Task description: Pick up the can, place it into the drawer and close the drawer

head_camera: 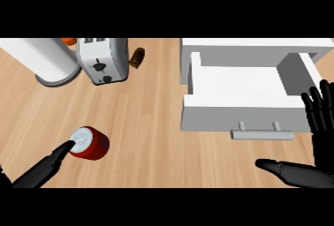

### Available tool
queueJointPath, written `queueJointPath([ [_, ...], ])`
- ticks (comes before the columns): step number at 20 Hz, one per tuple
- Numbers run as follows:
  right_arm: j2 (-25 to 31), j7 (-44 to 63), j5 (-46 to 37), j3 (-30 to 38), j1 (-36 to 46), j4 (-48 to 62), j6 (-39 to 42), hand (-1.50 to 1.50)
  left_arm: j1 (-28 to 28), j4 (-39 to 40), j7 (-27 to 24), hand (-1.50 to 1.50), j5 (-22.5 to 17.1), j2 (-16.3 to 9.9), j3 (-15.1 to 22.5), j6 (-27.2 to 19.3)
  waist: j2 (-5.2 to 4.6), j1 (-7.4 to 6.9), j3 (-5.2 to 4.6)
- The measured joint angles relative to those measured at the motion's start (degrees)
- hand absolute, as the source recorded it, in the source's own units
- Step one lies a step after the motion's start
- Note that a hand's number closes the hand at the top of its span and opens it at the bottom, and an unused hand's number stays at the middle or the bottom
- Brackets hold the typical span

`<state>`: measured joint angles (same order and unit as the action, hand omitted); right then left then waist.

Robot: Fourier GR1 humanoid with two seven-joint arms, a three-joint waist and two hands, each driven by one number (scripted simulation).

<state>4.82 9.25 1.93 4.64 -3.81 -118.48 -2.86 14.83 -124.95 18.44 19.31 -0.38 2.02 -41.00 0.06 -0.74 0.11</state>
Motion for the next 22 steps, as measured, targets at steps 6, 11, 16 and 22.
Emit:
queueJointPath([
  [6, 0.3, 2.3, -0.2, 0.7, 0.8, 0.6, -0.5, -1.5, 4.5, -5.3, 11.5, -1.5, 15.4, 0.3, 11.7, -10.7, -0.03, 0.52, -0.01],
  [11, 0.2, 1.0, 0.8, 1.6, -1.0, 0.5, 0.6, -1.5, 2.5, -3.4, 18.4, -1.5, 25.0, 0.3, 16.9, -14.4, -0.06, 0.79, -0.05],
  [16, 0.5, 0.2, 1.7, 2.8, -1.6, 0.7, 1.8, -1.5, -0.8, 1.9, 21.4, -1.5, 26.4, 0.4, 17.7, -16.5, -0.06, 0.84, -0.08],
  [22, 0.7, 0.0, 2.7, 4.0, -3.2, -1.3, 2.8, -1.5, -2.0, 9.2, 18.8, -1.5, 22.1, 0.3, 17.4, -20.7, -0.03, 0.89, -0.13],
])
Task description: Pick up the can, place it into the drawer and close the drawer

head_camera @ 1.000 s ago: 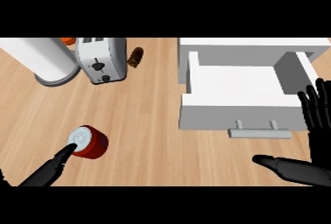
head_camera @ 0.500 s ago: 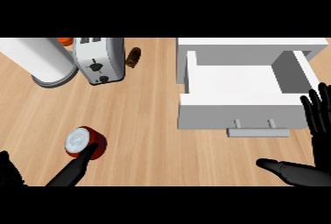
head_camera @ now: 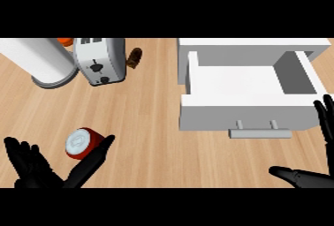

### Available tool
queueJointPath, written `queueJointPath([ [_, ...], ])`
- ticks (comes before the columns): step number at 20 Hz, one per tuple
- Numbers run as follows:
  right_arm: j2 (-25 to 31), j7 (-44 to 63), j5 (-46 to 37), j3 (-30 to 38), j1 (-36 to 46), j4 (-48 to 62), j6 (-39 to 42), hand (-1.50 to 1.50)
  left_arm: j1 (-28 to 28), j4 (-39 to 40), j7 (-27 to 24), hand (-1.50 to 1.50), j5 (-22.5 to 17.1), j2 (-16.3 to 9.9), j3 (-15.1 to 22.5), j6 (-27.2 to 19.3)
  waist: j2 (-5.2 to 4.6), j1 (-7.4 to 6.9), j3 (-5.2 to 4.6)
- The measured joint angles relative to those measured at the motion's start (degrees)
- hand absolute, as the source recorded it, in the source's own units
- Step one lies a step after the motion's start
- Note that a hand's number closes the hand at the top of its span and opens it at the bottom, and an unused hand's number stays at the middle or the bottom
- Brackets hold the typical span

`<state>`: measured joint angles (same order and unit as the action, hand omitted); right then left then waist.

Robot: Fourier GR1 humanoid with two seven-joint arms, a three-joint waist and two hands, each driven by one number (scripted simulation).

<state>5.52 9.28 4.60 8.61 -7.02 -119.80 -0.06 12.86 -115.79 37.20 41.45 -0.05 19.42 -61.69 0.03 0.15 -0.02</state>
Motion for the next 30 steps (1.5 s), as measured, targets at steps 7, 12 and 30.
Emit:
queueJointPath([
  [7, 0.0, 0.0, 0.7, 0.8, -1.2, -1.7, 1.2, -1.5, -1.7, 9.4, -7.2, -1.5, -8.3, -0.9, 1.0, -6.2, 0.01, -0.01, -0.01],
  [12, -0.1, 0.0, 0.8, 1.5, -2.3, -2.5, 1.7, -1.5, -2.9, 16.1, -15.4, -1.5, -17.1, -1.1, 1.0, -10.9, 0.02, -0.02, -0.06],
  [30, 0.8, 3.8, 3.7, 5.9, -3.8, -7.3, 3.8, -1.5, -3.0, 31.0, -56.5, -1.5, -61.2, 0.0, -8.7, -6.4, 0.06, -0.27, -0.1],
])
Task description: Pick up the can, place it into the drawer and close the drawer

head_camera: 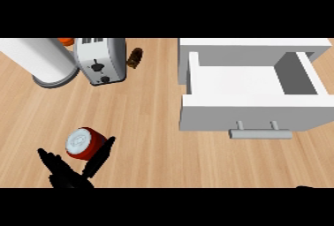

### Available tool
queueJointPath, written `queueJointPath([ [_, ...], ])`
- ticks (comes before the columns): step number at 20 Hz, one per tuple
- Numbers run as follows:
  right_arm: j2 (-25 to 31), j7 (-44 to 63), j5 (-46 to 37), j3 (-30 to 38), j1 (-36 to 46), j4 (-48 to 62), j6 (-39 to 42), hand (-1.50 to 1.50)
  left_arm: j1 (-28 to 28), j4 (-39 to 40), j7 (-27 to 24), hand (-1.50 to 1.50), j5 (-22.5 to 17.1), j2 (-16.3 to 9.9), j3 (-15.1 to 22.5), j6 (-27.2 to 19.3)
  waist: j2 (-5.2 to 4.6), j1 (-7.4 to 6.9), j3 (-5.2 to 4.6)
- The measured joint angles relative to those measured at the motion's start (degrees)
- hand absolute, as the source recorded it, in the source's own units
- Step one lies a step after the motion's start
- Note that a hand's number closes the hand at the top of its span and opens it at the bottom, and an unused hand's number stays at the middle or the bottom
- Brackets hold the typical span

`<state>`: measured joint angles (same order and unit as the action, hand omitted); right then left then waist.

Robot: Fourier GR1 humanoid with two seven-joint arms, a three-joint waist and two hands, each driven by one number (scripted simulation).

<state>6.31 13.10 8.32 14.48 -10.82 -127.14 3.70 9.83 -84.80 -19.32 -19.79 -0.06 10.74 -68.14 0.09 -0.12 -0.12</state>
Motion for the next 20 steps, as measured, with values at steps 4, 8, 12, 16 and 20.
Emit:
queueJointPath([
  [4, 1.0, 2.4, 0.7, 0.8, 1.1, -1.0, 0.1, -1.5, -0.9, 6.5, -11.2, -1.5, -10.8, 0.0, -3.6, 5.0, -0.02, -0.01, -0.01],
  [8, 0.0, 2.3, -0.2, 0.0, 0.6, -1.8, 0.5, -1.5, -2.8, 13.6, -18.4, -1.5, -17.2, 0.1, -7.6, 10.8, -0.06, 0.12, 0.04],
  [12, 0.5, 1.5, 1.4, 2.2, 1.0, -0.3, 1.9, -1.5, -4.7, 19.4, -23.9, -1.5, -21.3, 0.1, -9.0, 14.6, -0.07, 0.21, 0.07],
  [16, 0.1, 2.8, 0.0, 1.4, 2.3, -0.6, 1.5, -1.5, -8.2, 25.3, -25.9, -1.5, -22.2, -0.9, -11.4, 18.0, -0.09, 0.24, 0.09],
  [20, -0.3, 3.5, -1.3, 0.8, 3.1, -1.3, 1.0, -1.5, -13.1, 32.4, -27.3, -1.5, -22.0, -0.8, -13.3, 21.9, -0.09, 0.35, 0.1],
])
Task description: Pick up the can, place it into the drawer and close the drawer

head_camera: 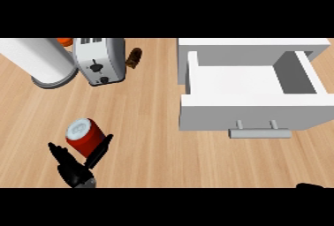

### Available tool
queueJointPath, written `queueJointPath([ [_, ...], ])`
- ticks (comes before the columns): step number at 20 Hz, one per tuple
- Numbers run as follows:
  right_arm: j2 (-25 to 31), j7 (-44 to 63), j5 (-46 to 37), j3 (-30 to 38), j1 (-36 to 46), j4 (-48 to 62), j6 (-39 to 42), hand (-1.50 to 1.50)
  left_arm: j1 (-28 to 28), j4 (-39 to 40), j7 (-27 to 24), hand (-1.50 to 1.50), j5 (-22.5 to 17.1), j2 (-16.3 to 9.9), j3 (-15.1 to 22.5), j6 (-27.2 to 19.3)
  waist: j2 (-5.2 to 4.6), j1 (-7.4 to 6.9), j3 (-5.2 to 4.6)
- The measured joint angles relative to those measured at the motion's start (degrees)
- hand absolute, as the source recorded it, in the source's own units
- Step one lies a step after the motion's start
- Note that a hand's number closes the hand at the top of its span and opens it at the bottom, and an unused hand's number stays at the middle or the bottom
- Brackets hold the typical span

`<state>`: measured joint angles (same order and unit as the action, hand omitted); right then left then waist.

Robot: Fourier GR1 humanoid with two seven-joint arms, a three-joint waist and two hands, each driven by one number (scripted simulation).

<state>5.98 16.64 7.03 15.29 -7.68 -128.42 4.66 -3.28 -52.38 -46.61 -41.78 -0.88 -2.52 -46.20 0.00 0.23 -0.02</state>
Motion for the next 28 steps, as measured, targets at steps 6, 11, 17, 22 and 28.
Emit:
queueJointPath([
  [6, -0.3, -1.5, 0.6, 1.4, 0.0, 1.2, 0.6, -1.5, -4.4, 5.6, 0.2, 1.5, 0.7, -1.4, -0.9, 6.8, 0.05, 0.05, 0.06],
  [11, -0.8, -0.9, -0.4, 1.1, 0.8, 0.9, 0.1, -1.5, -7.4, 10.1, -0.7, 1.5, 1.0, -2.7, -3.0, 12.8, 0.0, 0.04, 0.03],
  [17, -0.1, -0.9, 0.2, 2.0, 1.1, 0.8, 0.9, -1.5, -12.2, 11.8, 2.9, 1.5, 4.3, -4.7, 0.7, 16.6, -0.11, 0.43, 0.0],
  [22, 0.1, -0.8, -0.3, 1.4, 2.2, 1.1, 0.9, -1.5, -18.1, 14.5, 8.9, 1.5, 9.8, -7.3, 9.8, 28.4, -0.41, 1.85, -0.07],
  [28, 0.6, 0.4, -0.2, 2.1, 2.7, 0.2, 0.5, -1.5, -27.2, 19.4, 11.9, 1.5, 12.2, -6.9, 12.1, 37.1, -0.31, 1.32, -0.05],
])
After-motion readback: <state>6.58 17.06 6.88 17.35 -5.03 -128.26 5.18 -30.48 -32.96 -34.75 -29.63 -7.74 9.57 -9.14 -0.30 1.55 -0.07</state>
